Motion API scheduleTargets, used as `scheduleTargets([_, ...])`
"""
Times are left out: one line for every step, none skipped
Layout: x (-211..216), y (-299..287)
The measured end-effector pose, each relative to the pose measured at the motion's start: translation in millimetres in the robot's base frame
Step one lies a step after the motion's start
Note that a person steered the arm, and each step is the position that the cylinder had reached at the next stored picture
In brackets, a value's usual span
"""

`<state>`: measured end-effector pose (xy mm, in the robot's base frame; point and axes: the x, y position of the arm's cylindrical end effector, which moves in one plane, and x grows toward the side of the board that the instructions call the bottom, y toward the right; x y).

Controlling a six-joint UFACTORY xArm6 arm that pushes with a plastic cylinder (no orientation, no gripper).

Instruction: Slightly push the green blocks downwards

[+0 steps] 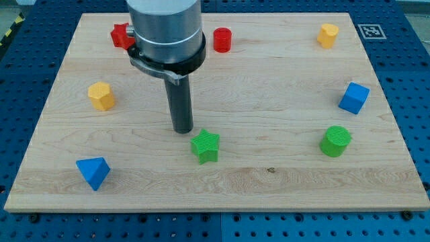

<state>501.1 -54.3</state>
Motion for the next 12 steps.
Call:
scheduleTargets([12, 38])
scheduleTargets([12, 66])
scheduleTargets([-8, 41])
scheduleTargets([-17, 5])
scheduleTargets([-11, 0])
scheduleTargets([-2, 10])
scheduleTargets([12, 27])
scheduleTargets([31, 36])
scheduleTargets([34, 37])
scheduleTargets([36, 39])
scheduleTargets([52, 57])
scheduleTargets([41, 57])
